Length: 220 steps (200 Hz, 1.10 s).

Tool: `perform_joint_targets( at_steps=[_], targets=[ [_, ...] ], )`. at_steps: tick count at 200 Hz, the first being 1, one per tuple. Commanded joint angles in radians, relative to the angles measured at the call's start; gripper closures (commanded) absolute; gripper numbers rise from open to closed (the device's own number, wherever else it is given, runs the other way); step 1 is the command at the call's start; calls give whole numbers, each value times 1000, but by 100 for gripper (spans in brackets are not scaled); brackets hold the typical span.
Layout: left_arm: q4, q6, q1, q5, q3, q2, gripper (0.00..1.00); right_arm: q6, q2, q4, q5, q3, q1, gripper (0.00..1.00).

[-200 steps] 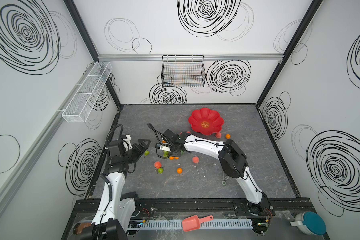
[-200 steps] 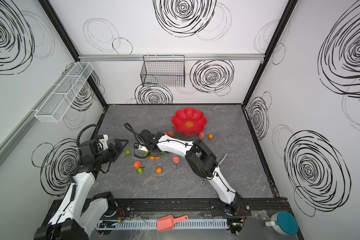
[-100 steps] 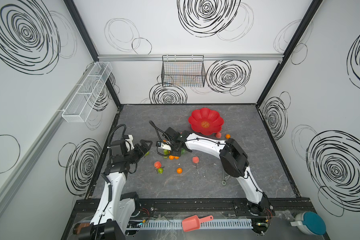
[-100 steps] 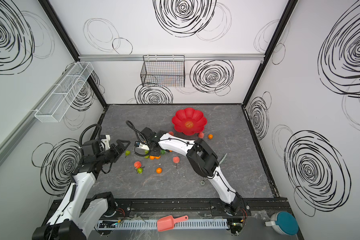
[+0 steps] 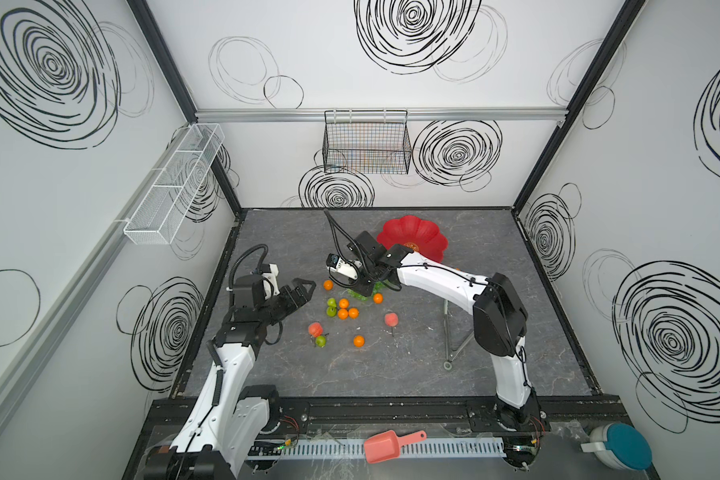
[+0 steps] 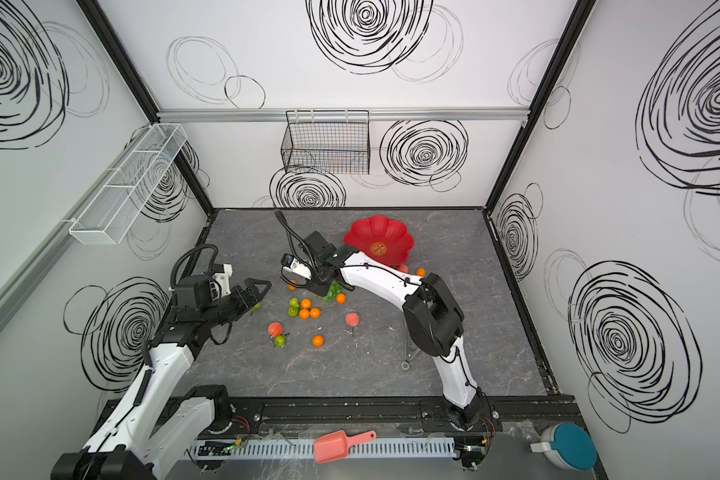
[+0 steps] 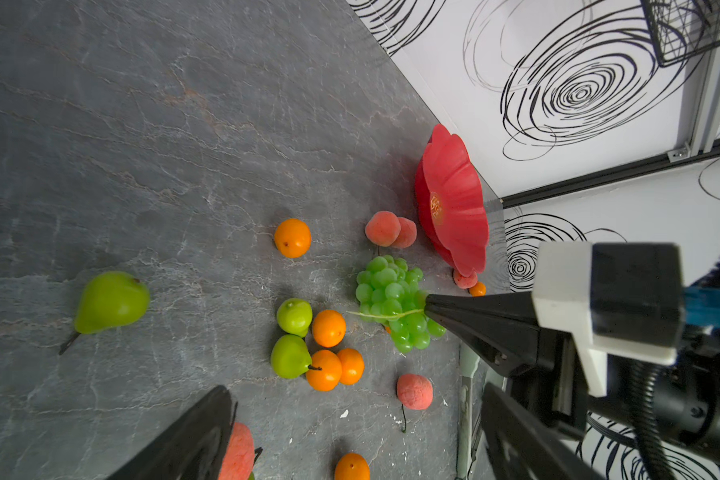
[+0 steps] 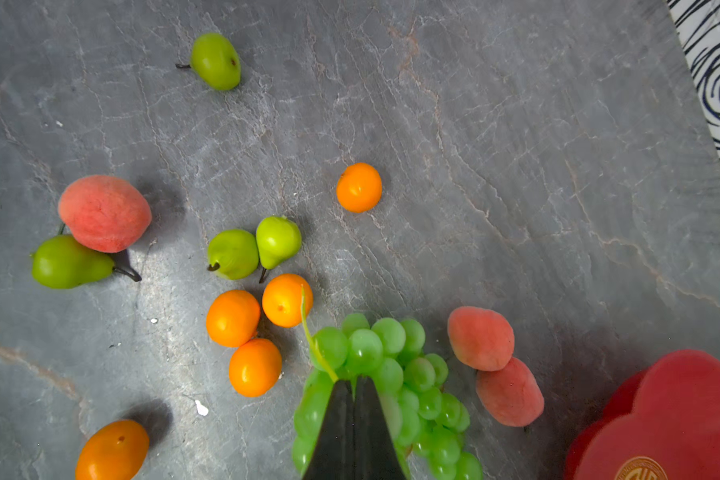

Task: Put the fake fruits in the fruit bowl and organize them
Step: 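Lift the green grapes with the right gripper toward the red bowl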

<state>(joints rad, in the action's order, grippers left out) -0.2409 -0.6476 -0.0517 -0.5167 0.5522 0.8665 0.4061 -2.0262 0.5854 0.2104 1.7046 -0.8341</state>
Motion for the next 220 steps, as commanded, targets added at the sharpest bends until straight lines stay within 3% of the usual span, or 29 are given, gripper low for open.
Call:
perform_joint_targets(
  at_steps=[1,94,155,220],
  targets=[
    [4,19,52,57,43,-4,4,-52,68,-56,37,-32,23,100],
    [77,8,247,132,119,53,4,-257,251,-202,102,-150,120,100],
    [128,31,332,151,216,122,4,-402,396,-384,96,-274,188,100],
    [166,69,399,162,352,236,4,-514,479,-430,117,-264,283,100]
  ],
)
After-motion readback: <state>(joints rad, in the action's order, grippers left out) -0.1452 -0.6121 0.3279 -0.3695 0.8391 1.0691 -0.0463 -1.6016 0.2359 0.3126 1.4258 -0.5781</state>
